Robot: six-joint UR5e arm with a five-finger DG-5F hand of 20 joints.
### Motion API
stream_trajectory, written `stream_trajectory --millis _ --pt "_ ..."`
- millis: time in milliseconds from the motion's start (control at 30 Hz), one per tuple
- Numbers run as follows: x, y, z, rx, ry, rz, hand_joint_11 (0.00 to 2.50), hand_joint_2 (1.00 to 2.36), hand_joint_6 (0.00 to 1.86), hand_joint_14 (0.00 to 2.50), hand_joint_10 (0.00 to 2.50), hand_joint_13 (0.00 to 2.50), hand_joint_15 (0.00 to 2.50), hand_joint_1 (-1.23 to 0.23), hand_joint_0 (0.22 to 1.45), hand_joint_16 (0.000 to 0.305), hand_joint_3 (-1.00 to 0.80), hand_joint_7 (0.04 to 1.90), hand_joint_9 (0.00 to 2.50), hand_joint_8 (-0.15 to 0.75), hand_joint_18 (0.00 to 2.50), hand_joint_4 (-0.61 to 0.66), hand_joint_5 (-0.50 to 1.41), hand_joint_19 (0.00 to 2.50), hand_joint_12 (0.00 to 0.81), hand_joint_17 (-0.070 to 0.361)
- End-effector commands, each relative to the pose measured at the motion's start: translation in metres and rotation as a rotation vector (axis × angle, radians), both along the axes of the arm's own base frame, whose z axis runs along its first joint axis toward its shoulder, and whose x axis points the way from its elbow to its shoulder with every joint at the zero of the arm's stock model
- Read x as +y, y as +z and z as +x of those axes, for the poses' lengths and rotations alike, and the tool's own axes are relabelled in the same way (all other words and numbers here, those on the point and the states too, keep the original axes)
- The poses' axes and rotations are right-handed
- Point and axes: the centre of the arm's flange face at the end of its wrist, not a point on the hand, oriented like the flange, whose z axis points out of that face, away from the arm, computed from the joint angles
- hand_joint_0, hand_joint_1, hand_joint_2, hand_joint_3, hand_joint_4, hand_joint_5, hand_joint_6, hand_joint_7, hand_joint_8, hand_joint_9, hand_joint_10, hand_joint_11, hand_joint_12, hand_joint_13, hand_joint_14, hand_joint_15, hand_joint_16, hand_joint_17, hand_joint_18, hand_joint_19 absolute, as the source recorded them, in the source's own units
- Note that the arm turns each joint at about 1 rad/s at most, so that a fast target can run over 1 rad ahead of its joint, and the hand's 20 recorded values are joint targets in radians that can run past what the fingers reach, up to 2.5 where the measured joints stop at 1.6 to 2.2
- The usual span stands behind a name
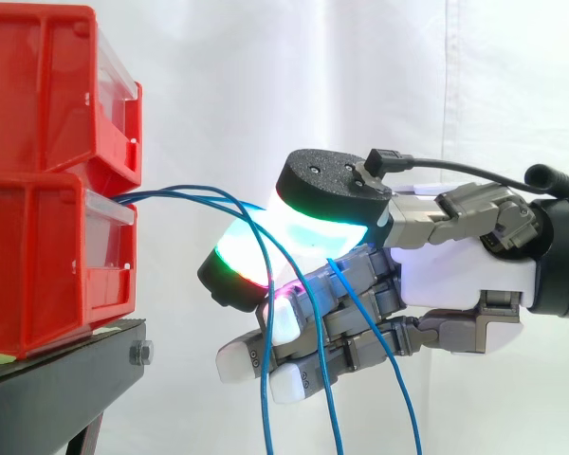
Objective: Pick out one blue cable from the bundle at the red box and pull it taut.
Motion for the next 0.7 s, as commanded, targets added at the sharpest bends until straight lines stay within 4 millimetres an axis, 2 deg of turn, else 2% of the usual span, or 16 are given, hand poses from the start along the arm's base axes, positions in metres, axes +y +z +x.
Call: stream_trajectory --millis 0,200,333,467,500,667 --pt "0.0 0.0006 -0.0001 -0.001 0.0 0.0 0.59 1.0 0.9 0.01 0.02 0.71 0.22 -0.85 0.69 0.05 -0.47 1.02 0.87 0.247 0.63 0.09 -0.2 0.42 0.326 0.113" --pt "0.0 -0.0005 0.0001 0.001 0.0 0.0 0.59 1.0 0.9 0.01 0.02 0.73 0.22 -0.92 0.71 0.05 -0.5 1.01 0.87 0.244 0.66 0.12 -0.2 0.4 0.322 0.112" --pt "0.0 -0.0005 0.0001 0.001 0.0 0.0 0.6 1.0 0.9 0.01 0.02 0.73 0.23 -0.9 0.62 0.05 -0.5 0.99 0.89 0.239 0.67 0.13 -0.19 0.42 0.32 0.112" --pt "0.0 0.0006 -0.0001 -0.001 0.0 0.0 0.6 1.0 0.88 0.01 0.02 0.75 0.23 -0.73 0.53 0.052 -0.5 0.97 0.94 0.251 0.68 0.14 -0.18 0.45 0.33 0.116" --pt "0.0 -0.0005 0.0001 0.001 0.0 0.0 0.59 1.0 0.87 0.01 0.02 0.76 0.24 -0.64 0.52 0.052 -0.5 0.99 0.97 0.258 0.69 0.13 -0.17 0.45 0.334 0.117" --pt "-0.0002 0.0006 -0.0001 -0.001 -0.001 0.002 0.61 1.0 0.84 0.01 0.02 0.77 0.25 -0.41 0.59 0.049 -0.5 1.02 1.02 0.246 0.67 0.1 -0.16 0.49 0.317 0.111"
